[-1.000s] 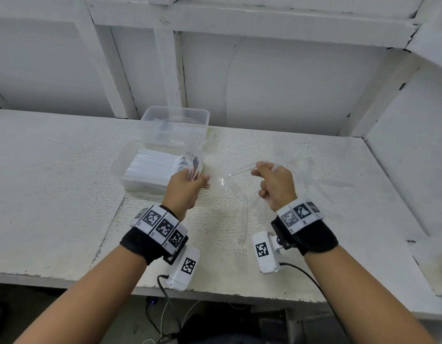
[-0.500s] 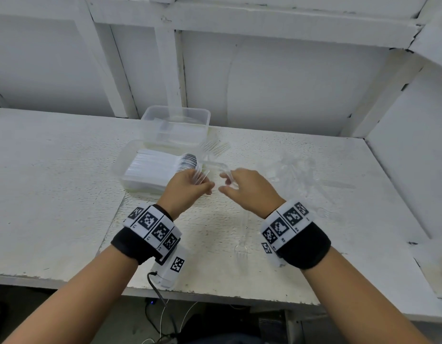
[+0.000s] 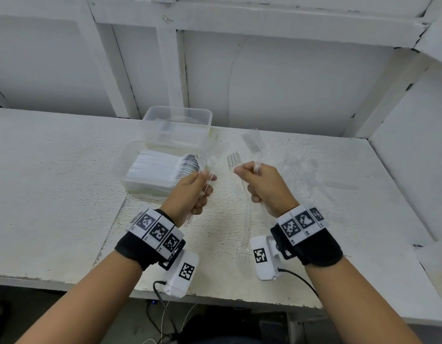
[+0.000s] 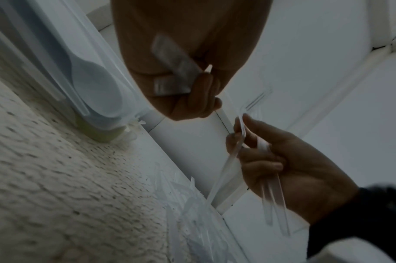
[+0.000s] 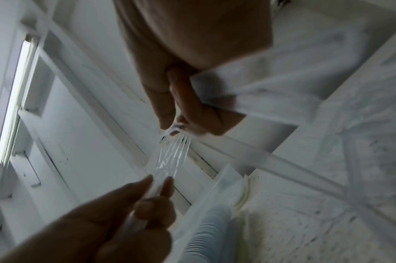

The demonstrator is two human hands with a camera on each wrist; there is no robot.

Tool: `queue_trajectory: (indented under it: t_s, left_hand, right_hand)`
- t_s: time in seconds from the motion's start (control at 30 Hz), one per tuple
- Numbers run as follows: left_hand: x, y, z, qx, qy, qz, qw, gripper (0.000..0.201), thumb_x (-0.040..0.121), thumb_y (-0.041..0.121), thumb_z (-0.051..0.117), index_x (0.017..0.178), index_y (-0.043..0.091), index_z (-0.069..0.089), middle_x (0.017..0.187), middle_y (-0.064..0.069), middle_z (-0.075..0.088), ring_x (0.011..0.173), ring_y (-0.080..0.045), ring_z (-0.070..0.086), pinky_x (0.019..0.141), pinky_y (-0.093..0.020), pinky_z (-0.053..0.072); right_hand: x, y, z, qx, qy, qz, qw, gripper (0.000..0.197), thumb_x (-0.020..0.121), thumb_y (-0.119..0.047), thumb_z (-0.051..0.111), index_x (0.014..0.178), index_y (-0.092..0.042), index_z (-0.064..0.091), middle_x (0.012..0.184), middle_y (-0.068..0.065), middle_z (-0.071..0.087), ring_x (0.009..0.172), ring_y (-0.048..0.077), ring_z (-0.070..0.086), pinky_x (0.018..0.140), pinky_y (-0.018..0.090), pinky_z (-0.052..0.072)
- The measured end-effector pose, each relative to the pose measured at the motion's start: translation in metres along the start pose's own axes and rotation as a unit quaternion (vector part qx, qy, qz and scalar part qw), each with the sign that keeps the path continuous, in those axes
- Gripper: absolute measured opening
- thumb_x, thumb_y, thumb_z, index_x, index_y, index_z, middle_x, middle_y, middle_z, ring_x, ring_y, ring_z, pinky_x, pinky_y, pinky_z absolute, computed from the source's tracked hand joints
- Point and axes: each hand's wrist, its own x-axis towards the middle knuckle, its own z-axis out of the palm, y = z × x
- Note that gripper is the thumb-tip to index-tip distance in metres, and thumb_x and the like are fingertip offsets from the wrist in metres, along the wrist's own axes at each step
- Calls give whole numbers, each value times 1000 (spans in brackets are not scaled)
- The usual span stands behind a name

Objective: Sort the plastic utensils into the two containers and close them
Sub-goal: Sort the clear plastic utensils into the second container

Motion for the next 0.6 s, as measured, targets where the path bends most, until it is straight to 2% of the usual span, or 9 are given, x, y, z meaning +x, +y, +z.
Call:
queue_trajectory:
  t_s: [0.03, 0.2, 0.27, 0.37, 0.5, 0.6]
  left_hand:
    - [0, -1, 2, 0, -8, 1, 1000, 23, 99, 32, 40, 94, 14, 54, 64, 2, 45, 38, -4, 31, 38, -14, 22]
    - [1, 1, 10, -28, -39, 6, 999, 18, 99, 21, 40, 88, 14, 52, 66, 1, 46, 48, -7, 40, 45, -20, 32]
    - [1, 3, 11, -51, -51, 5, 997, 18, 99, 19, 40, 87, 14, 53, 67, 1, 47, 51, -9, 42, 48, -22, 33]
    - [1, 4, 11, -83, -85, -6, 993, 19, 99, 19, 38, 89, 13, 54, 67, 0, 47, 50, -9, 42, 46, -21, 33]
    - [-1, 5, 11, -88, -143, -18, 986, 26, 99, 27, 32, 100, 12, 53, 62, 2, 48, 47, -8, 38, 45, -20, 29]
    - [-3, 6, 13, -68, -143, -21, 987, 32, 101, 29, 26, 107, 10, 52, 66, 1, 47, 50, -9, 39, 46, -21, 33]
  right_hand:
    - [1, -2, 2, 33, 8, 4, 999, 9, 90, -21, 60, 82, -16, 60, 67, 0, 45, 36, 3, 27, 34, 17, 25]
    - [7, -5, 11, 146, 34, 37, 988, 9, 92, -18, 57, 83, -17, 55, 67, -3, 49, 35, 2, 25, 34, 15, 21]
    - [9, -3, 16, 183, 27, 45, 982, 3, 92, -17, 57, 89, -19, 56, 66, -3, 49, 34, 2, 25, 33, 15, 22]
    - [11, -1, 21, 227, 15, 54, 972, 10, 91, -17, 58, 101, -20, 56, 63, -5, 48, 33, 1, 26, 32, 15, 24]
    - [12, -1, 24, 230, 2, 63, 971, 6, 91, -21, 59, 87, -17, 59, 58, -5, 48, 31, 0, 27, 33, 14, 24]
    - [14, -1, 25, 235, 7, 58, 970, 8, 91, -19, 58, 84, -16, 59, 50, -6, 50, 30, 0, 28, 32, 15, 26]
